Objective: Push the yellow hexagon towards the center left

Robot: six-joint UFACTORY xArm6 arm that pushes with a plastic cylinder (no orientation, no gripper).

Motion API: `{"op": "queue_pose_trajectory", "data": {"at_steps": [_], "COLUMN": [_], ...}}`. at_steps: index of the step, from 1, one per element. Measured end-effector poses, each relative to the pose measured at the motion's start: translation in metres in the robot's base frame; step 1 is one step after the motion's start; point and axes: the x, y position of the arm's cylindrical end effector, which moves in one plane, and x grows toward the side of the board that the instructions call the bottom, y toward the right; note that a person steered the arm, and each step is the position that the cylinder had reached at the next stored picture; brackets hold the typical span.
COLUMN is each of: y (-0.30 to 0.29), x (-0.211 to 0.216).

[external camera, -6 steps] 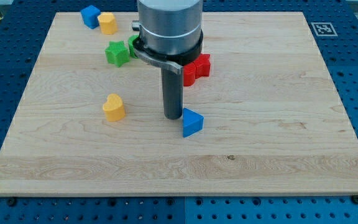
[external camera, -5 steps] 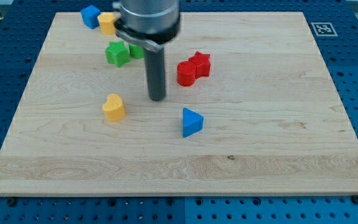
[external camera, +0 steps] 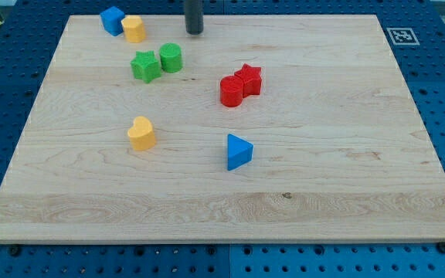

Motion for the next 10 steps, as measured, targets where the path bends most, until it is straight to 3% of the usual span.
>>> {"op": "queue_pose_trajectory", "data": {"at_steps": [3, 4, 7, 10], "y": [-0.126, -0.140, -0.141, -0.130], "x": [-0.011, -0.014, -0.015, 0.046]}}
